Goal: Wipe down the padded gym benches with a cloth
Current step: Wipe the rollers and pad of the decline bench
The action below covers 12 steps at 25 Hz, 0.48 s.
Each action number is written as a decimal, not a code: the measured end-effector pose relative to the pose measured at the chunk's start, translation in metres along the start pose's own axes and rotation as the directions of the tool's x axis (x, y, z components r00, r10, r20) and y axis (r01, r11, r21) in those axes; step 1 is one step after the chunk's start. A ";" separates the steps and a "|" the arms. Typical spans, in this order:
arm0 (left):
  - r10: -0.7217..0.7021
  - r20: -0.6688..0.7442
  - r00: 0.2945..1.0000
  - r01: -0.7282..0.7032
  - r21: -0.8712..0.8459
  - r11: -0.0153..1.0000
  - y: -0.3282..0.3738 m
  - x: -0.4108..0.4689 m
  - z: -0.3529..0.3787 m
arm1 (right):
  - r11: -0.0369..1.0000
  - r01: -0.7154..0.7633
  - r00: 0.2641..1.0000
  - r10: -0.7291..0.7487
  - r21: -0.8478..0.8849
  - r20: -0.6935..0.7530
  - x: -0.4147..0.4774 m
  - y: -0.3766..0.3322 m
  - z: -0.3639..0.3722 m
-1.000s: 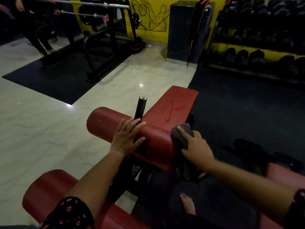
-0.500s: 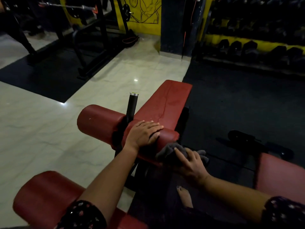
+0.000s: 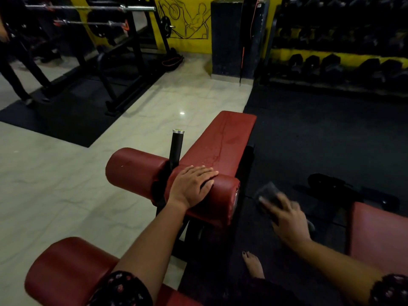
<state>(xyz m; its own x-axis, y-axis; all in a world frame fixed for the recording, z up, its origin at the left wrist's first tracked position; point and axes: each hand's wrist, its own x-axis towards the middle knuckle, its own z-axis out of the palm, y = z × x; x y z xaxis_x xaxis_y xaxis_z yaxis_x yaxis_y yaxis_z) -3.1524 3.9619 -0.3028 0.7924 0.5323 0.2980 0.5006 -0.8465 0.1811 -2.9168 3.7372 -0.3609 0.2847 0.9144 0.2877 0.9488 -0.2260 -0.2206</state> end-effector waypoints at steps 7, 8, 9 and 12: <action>-0.024 -0.030 0.999 0.024 0.004 1.000 0.003 -0.001 0.002 | 0.783 -0.206 0.978 0.154 0.587 0.137 0.062 -0.079 -0.011; -0.027 -0.035 0.999 0.027 0.005 1.000 0.003 -0.001 0.003 | 0.778 -0.225 0.974 0.164 0.586 0.157 0.061 -0.084 -0.008; -0.031 -0.033 0.999 0.031 0.007 0.999 0.003 -0.002 0.003 | 0.771 -0.257 0.966 0.185 0.582 0.182 0.062 -0.083 -0.007; -0.037 -0.018 0.999 0.037 0.013 0.999 0.003 -0.001 0.002 | 0.756 -0.350 0.922 0.176 0.553 0.344 0.077 -0.072 -0.022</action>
<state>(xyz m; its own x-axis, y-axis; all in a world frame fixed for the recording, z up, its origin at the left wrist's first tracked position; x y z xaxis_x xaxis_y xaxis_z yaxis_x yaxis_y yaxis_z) -3.1511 3.9592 -0.3045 0.7669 0.5629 0.3082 0.5342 -0.8261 0.1794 -2.9604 3.8166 -0.3018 0.3826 0.9191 -0.0938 0.5420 -0.3056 -0.7828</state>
